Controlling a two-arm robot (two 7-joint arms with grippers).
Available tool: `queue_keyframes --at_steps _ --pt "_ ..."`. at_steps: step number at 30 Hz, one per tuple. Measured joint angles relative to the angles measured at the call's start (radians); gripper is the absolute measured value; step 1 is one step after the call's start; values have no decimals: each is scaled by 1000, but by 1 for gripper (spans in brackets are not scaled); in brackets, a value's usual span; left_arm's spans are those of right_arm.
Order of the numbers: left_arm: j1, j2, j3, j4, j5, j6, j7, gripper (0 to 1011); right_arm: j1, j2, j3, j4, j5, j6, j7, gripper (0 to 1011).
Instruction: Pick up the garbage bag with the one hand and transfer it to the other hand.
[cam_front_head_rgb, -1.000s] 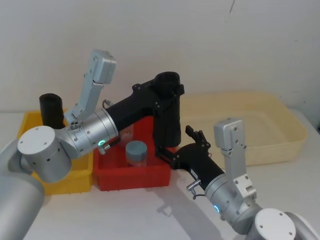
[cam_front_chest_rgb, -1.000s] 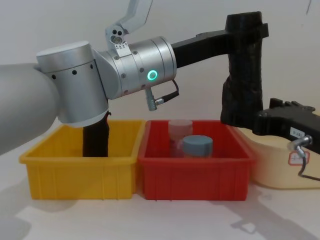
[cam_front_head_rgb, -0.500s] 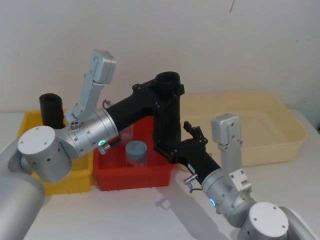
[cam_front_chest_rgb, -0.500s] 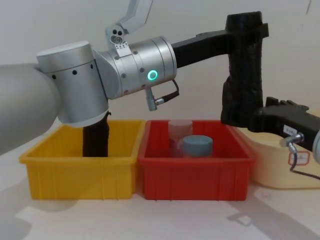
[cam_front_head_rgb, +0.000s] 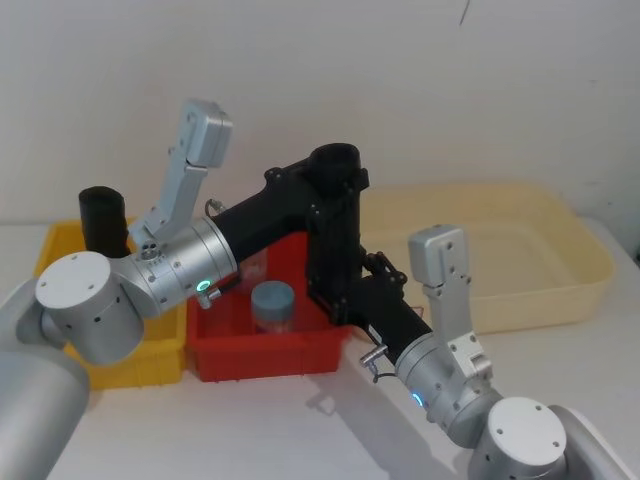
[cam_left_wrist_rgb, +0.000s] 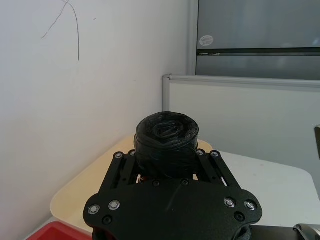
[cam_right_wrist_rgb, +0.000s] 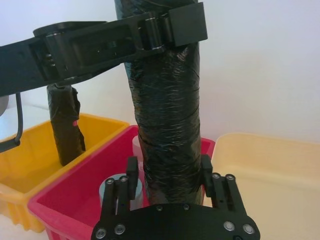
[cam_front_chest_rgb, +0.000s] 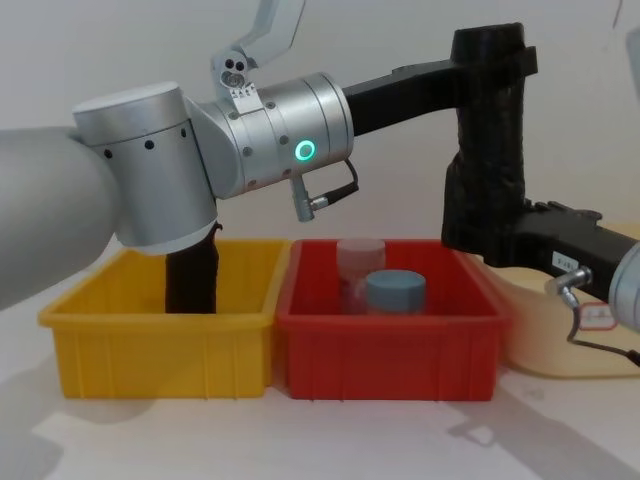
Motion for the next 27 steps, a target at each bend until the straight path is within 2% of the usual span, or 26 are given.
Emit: queue_keyframes --at_steps 1,4,5,8,19,22,27 --pt "0 0 0 0 0 0 0 429 0 0 0 0 0 0 0 738" --pt "0 0 0 0 0 0 0 429 4 -3 -1 8 -6 -3 4 618" --pt "0 0 0 0 0 0 0 429 5 -4 -1 9 -7 -4 4 618" --pt "0 0 0 0 0 0 0 429 8 -6 -1 14 -10 -8 8 518" --pt "0 0 0 0 0 0 0 437 10 -14 0 26 -23 -19 17 518" --pt "0 0 0 0 0 0 0 497 10 -16 1 27 -28 -21 19 518" --pt "0 0 0 0 0 0 0 669 8 -19 5 28 -34 -23 21 518"
